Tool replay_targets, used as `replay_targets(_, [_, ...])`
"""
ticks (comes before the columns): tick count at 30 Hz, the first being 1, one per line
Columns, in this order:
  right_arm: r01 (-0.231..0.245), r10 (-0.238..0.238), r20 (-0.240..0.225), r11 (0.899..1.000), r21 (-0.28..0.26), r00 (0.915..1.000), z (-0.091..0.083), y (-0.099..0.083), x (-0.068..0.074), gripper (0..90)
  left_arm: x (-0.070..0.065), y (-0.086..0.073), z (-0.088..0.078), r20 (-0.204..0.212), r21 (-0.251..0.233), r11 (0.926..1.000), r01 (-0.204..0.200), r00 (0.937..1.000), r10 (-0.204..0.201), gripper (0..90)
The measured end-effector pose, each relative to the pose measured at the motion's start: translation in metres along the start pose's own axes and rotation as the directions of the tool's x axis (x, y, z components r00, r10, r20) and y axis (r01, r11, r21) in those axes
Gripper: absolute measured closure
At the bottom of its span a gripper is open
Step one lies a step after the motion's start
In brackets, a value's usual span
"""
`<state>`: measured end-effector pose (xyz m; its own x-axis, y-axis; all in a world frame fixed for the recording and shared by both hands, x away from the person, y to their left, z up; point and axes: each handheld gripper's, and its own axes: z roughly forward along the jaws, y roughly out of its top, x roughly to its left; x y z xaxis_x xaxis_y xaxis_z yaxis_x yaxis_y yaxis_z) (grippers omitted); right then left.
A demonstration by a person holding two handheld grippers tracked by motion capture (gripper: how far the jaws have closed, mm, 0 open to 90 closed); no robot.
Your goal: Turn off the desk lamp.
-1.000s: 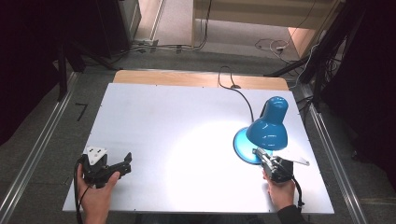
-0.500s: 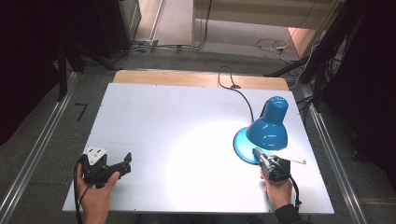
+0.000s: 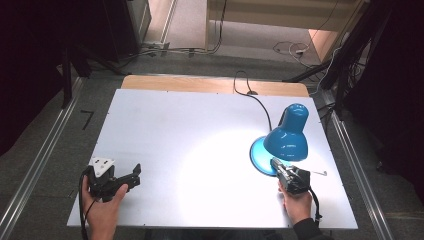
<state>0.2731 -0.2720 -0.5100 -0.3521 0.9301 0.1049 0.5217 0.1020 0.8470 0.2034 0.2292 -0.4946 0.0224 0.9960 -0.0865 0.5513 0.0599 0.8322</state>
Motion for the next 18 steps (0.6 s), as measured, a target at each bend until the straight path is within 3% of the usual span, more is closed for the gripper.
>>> replay_targets(18, [-0.021,0.021,-0.005,1.000,0.000,0.9998,0.0013,0.0015,-0.0018,87.9,0.0005,-0.0002,-0.0010,0.000,0.000,1.0000,0.001,1.0000,-0.001,2.1])
